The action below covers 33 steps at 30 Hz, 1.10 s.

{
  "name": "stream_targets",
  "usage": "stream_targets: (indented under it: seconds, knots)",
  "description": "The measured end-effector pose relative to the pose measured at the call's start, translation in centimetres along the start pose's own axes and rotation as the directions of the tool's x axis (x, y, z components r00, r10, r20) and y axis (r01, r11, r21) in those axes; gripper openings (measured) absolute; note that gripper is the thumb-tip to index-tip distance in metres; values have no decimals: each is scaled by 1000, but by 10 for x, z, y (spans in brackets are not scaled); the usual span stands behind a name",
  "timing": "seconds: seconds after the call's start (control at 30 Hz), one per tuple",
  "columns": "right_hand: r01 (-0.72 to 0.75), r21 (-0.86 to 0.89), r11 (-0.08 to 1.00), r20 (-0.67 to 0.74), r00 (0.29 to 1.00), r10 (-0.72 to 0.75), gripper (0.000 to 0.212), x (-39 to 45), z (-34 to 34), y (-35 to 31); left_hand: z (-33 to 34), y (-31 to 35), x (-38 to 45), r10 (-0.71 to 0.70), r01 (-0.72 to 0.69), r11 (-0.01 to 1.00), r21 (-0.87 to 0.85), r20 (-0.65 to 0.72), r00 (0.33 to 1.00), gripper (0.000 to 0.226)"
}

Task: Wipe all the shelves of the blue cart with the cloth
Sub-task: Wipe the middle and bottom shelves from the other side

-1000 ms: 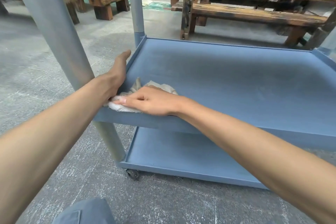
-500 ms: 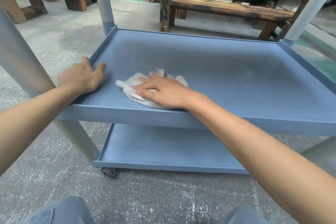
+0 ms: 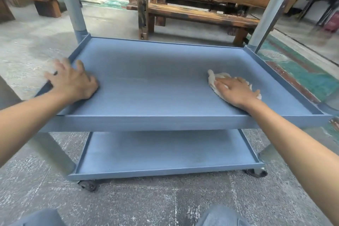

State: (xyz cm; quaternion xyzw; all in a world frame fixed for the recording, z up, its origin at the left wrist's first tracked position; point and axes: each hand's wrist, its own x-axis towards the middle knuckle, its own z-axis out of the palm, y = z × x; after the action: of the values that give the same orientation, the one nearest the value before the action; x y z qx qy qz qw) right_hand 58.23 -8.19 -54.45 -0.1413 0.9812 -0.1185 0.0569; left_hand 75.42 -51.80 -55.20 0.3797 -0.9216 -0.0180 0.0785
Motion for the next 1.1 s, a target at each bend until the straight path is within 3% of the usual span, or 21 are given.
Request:
stream_targets:
  seconds: [0.07, 0.17, 0.3, 0.47, 0.6, 0.73, 0.8, 0.9, 1.1]
  knots:
    - [34, 1, 999, -13, 999, -34, 63, -2, 1, -1, 1, 36, -16, 249, -249, 968, 13, 9, 968, 63]
    - [30, 8, 1000, -37, 999, -30, 62, -5, 1, -2, 1, 98, -39, 500, -496, 864, -85, 22, 866, 63]
    - [39, -46, 998, -53, 998, -42, 68, -8, 4, -1, -2, 173, -69, 694, -683, 712, -163, 12, 720, 60]
    - [59, -83, 995, -83, 994, -65, 67, -8, 6, 1, 16, 193, -85, 682, -661, 731, -171, 142, 717, 60]
    - [25, -97, 995, -54, 998, -31, 67, -5, 7, -6, 25, 189, -89, 537, -505, 841, -193, 196, 820, 53]
    - [-16, -71, 997, -45, 999, 13, 65, -4, 13, -36, 19, 192, -87, 477, -454, 873, -178, 114, 872, 51]
    - [56, -47, 997, -21, 998, -57, 66, -3, 20, -65, 16, 191, -83, 454, -433, 876, -210, 62, 889, 51]
    - [277, -45, 960, 12, 961, -277, 62, -7, 38, -121, 16, 187, -75, 407, -385, 878, -286, 21, 913, 54]
    - [382, -15, 924, -28, 924, -382, 52, -16, 44, -133, 20, 174, -64, 403, -396, 868, -301, -40, 914, 69]
